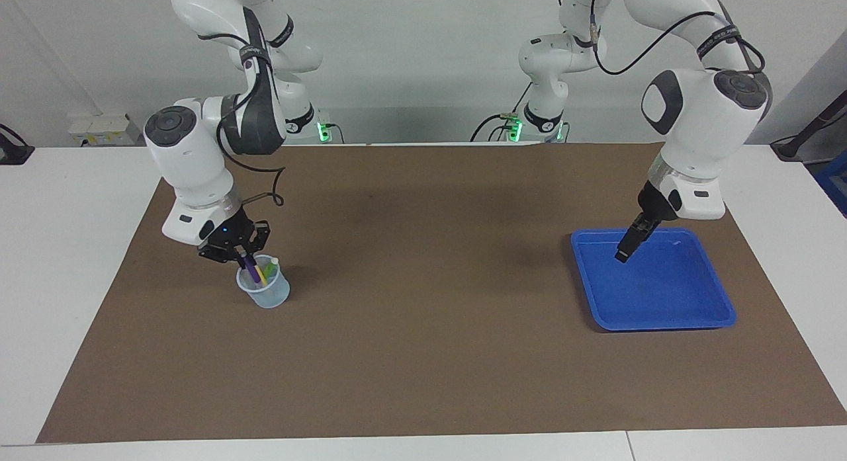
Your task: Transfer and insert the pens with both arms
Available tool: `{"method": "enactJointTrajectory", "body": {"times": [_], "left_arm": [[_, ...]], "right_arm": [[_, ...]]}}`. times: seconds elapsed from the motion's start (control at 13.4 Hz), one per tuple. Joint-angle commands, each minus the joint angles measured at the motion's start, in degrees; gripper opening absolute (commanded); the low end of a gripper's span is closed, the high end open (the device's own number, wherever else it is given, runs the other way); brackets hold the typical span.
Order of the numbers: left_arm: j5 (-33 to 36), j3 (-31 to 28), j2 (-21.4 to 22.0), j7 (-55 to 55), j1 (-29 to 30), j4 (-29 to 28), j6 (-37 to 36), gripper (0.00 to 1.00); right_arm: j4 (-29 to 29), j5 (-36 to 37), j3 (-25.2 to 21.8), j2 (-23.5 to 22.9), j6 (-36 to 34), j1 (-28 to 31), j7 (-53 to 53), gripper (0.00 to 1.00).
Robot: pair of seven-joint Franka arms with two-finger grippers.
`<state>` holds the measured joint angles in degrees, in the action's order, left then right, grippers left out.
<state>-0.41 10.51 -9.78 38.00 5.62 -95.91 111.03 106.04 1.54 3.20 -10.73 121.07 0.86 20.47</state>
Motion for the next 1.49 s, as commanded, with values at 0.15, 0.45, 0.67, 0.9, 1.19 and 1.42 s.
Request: {"method": "enactJointTrajectory", "body": {"times": [0.15,0.45,0.67,0.9,1.19,1.42], "left_arm": [[1.46,-0.84,2.22,-8.21,0.44,0.55,-5.74,1.00],[1.64,-0.84,6.17,-12.14,0.44,0.64,-12.30,1.00],[1.55,-0.84,10.04,-20.23,0.44,-1.55,-18.12,1.00],[1.55,-0.75,11.54,-20.43,0.18,-3.84,-17.60,1.00],[0.67,-0.58,11.89,-21.21,0.44,-2.62,-17.69,1.00],[0.67,-0.31,12.33,-23.58,-0.26,-3.05,-18.48,1.00]], "right_arm": [[-0.13,0.40,0.32,0.89,-1.36,0.89,-0.43,1.00],[-3.20,0.57,0.14,3.08,-8.11,2.12,-0.52,1.00],[-3.29,0.75,0.14,7.20,-13.30,4.40,-0.52,1.00],[-3.38,0.40,0.06,11.51,-17.79,5.37,-0.87,1.00],[-5.74,-2.33,0.23,16.26,-25.51,7.13,-5.42,1.00],[-4.97,-1.89,0.75,17.41,-27.82,6.17,-12.27,1.00]]}}
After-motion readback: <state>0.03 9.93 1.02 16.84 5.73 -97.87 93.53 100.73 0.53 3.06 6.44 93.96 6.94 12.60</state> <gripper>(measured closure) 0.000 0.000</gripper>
